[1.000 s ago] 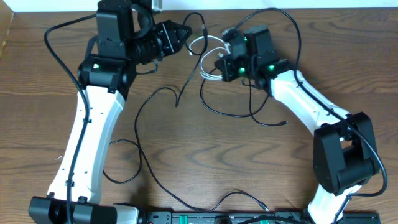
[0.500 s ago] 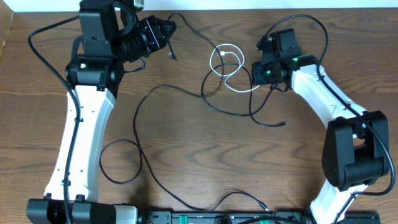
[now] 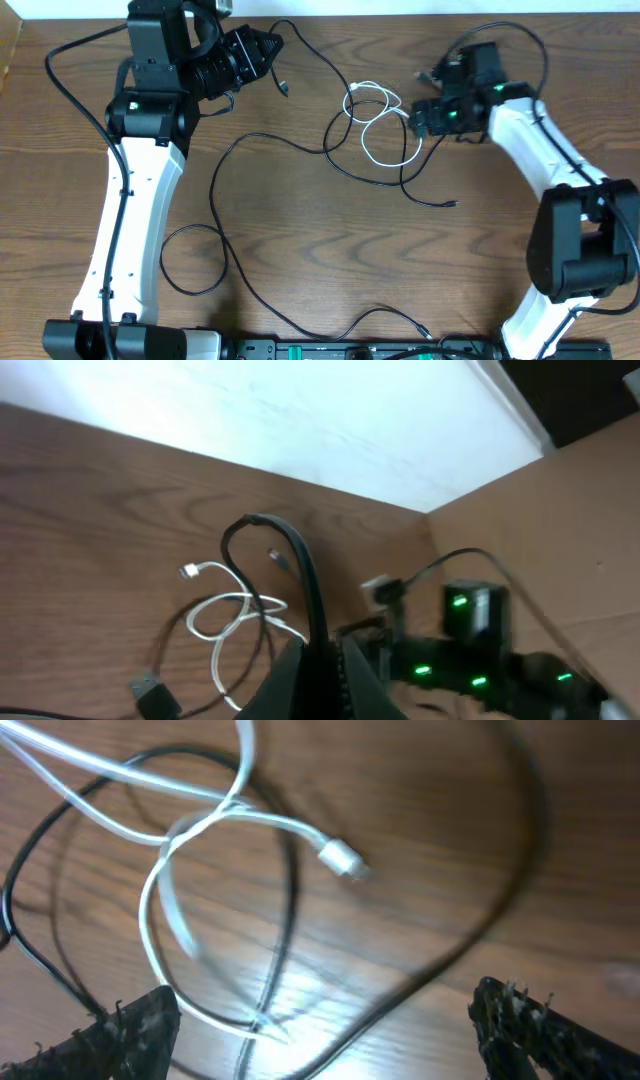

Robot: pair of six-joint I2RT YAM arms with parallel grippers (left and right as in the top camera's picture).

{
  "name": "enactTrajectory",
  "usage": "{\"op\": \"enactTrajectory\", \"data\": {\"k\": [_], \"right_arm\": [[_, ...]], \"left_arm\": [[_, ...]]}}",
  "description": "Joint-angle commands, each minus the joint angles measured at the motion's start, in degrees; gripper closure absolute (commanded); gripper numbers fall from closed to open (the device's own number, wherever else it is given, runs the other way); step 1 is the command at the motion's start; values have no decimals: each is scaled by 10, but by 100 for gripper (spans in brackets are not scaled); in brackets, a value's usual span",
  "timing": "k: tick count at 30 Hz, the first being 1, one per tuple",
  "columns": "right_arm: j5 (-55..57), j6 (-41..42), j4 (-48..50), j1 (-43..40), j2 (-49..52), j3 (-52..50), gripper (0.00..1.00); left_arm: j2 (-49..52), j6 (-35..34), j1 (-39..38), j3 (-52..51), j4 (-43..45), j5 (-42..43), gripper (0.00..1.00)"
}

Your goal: Untangle cables

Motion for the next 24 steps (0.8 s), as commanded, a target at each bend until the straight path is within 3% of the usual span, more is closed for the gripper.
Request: {"op": "enactTrajectory", "data": {"k": [1,9,13,17,24], "right_arm": [[-52,-29,-17,-17,5,55,10],[-201,-54,-12,5,5,83,11],[-235,-68,-4,37,5,83,12],[-235,-89,-5,79,5,83,14],[-218,-89,-11,96,5,83,16]], "left_arm": [[-12,52,1,4,19,-46,92],[-68,55,2,5,181,-45,92],[-104,55,2,5,179,-45,93],[-118,84,3,5,66,-57,93],[-111,89,3,4,-228,-208,93]]}}
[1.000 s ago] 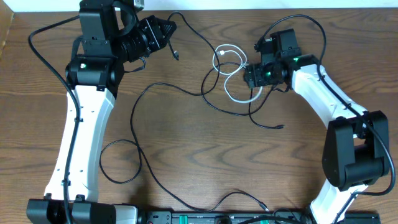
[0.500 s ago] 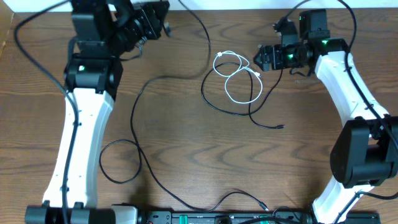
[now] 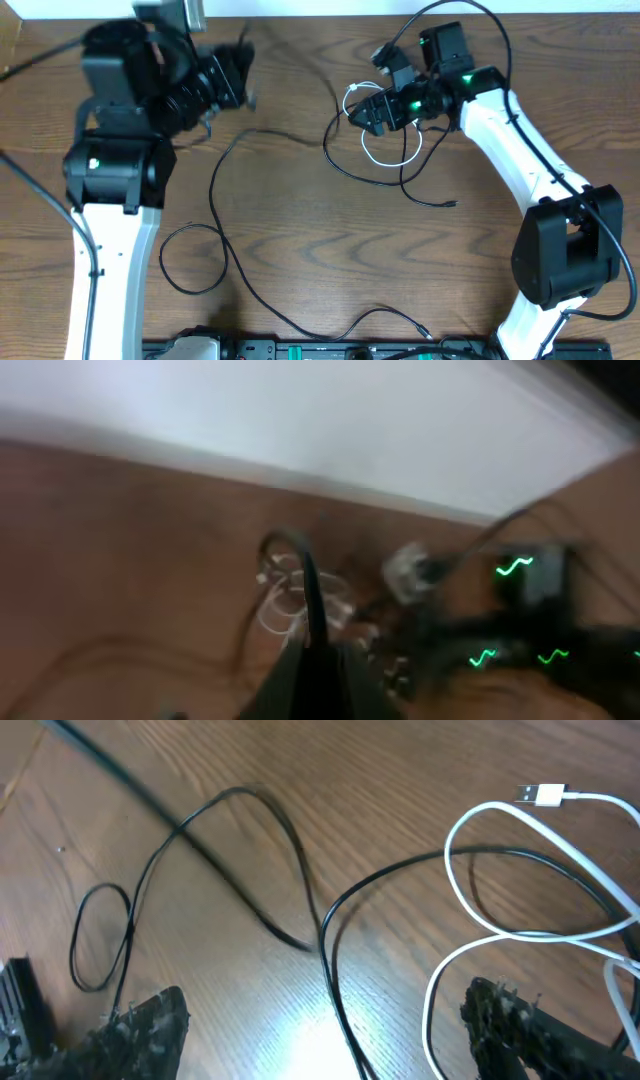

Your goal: Untangle cables

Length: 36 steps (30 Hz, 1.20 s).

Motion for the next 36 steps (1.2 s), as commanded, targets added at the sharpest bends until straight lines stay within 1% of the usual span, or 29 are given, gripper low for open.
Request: {"op": "enactTrajectory", "data": {"k": [1,5,12,16,22,24,28,36], "right_arm": [[8,-12,-6,-2,5,8,16],[15,-13,-6,-2,5,8,16],[17,-17,-6,7,5,8,16],[18,-18,-7,19,5,8,16],[19,-86,-8,36,7,8,15],[24,-105,-7,40,14,8,14],[25,-107,5,41,44,8,14],[6,-111,52,48,55,8,13]], "left_arm": [[10,16,3,-2,-100,-91,93],[24,18,2,-23,-207,-101,92],[65,18,-2,-82,-285,-101,92],[87,31,-14,-112,-287,-101,93],[89,53,-12,-108,-256,-101,93],[81,63,-9,-94,-244,-98,92],[48,65,13,-44,-241,-98,93],[-15,65,38,1,-235,-97,93]]}}
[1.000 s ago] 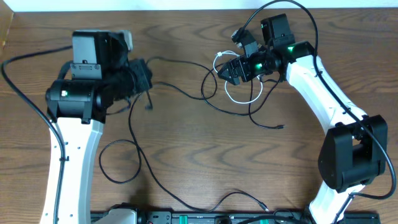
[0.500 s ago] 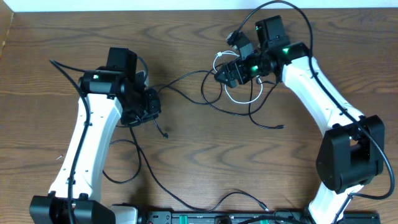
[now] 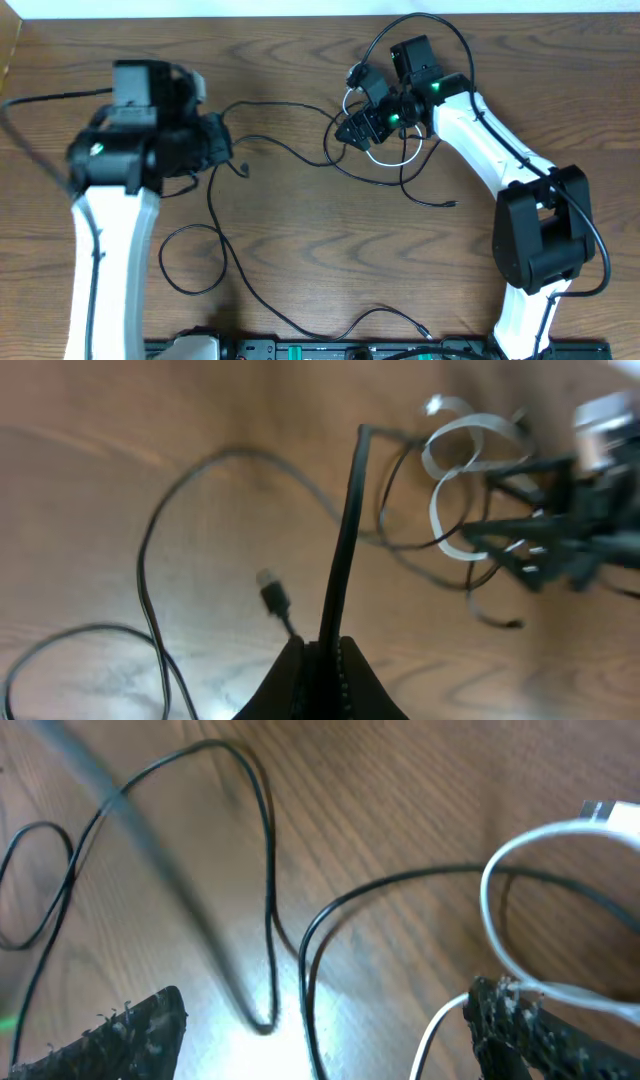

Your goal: Untangle cables

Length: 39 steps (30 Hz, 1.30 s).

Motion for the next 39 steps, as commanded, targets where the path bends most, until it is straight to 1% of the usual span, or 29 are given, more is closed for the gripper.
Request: {"op": "enactTrajectory", "data": {"k": [1,5,10,13,15,17,21,23,25,26,30,31,35,37,38,39], "right_arm": [[-22,-13,22,13,-2,7,13],[-48,-13,45,31,-1,7,13],[-50,-13,47,56,2,7,14],[-49,-13,47,72,11,7,16],[-44,-12,47,81,26,6,27],[-40,-4,49,84,39,6,32],[-41,19,67,85,72,6,37],[-41,30,80,86,81,6,41],[-43,47,98,86,87,6,51],[-43,54,106,86,87,6,59],[-43,92,139,86,86,6,86],[-43,103,148,86,86,7,90],[-57,123,176,81,79,7,96],[-94,139,212,75,78,8,96],[-100,153,227,74,78,8,93],[-101,170,243,71,78,8,87]], "left_arm": [[-31,10,7,21,9,-3,92],[-50,10,7,21,24,-3,93],[-50,9,7,21,31,-4,93],[-49,9,7,21,40,-4,93],[-50,10,10,21,53,-4,93],[-51,9,20,21,65,-4,92],[-53,-12,60,23,94,2,92],[-53,-13,80,25,109,31,93],[-53,-16,103,25,128,81,93],[-52,-20,111,25,132,91,93],[-51,-23,125,25,133,94,93],[-50,-23,125,25,134,94,93],[-50,-23,125,25,134,94,93],[-50,-23,125,25,135,94,92],[-50,-23,125,25,136,94,93],[-50,-23,125,25,138,94,93]]}}
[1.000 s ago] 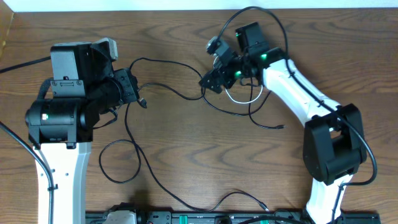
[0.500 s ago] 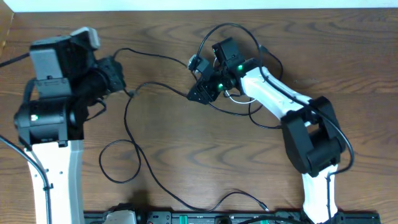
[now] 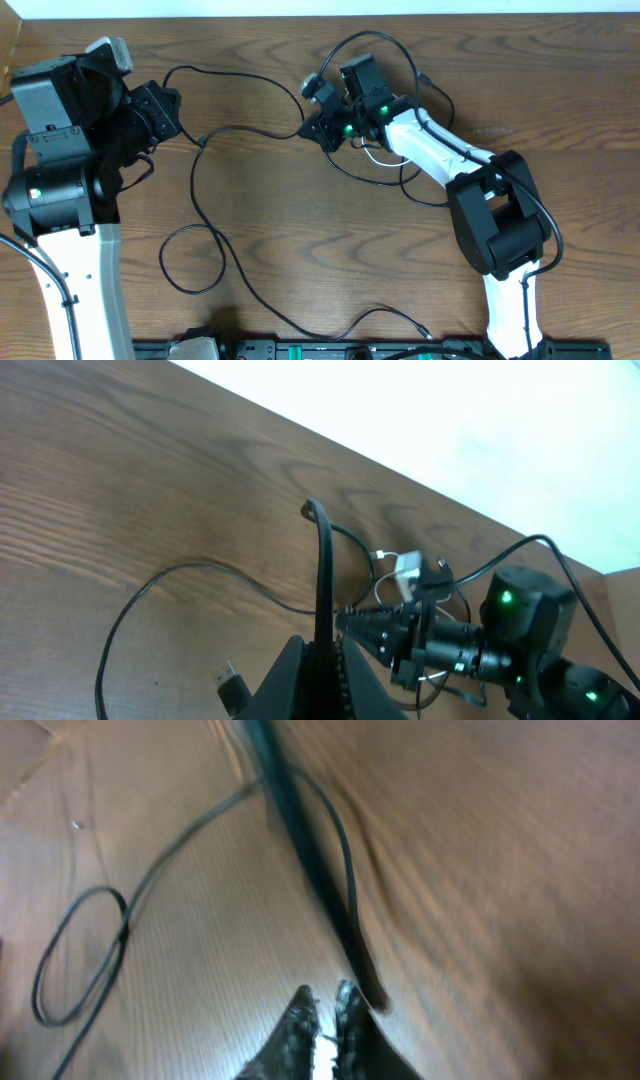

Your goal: Untangle cables

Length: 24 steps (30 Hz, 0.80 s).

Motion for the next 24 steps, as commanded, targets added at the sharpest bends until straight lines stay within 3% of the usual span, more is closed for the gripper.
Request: {"op": "enactTrajectory", "data": {"k": [1,3,6,7,10,21,22,24], "right_arm": [[-42,64,45,-12,-10,8,80],[-42,70,71,-13,-10,8,72],[-38,73,106,-13,-10,8,69],[-37,73,113,-12,-10,8,71],[-38,95,128,-13,-10,8,99],[-44,115,139,-83,-85,11,99],[-47,116,139,-91,-88,11,96],[-72,108,139,-98,-88,11,69]], "left_arm": [[-1,-3,3,12,7,13,93],[-1,-3,3,12,13,24,93],[-1,-3,3,12,28,46,93],[-1,-4,3,12,34,53,92],[-1,-17,3,12,44,57,93],[-1,-30,3,12,58,70,92],[-1,-30,3,12,64,88,93],[-1,-41,3,12,85,137,93]]}}
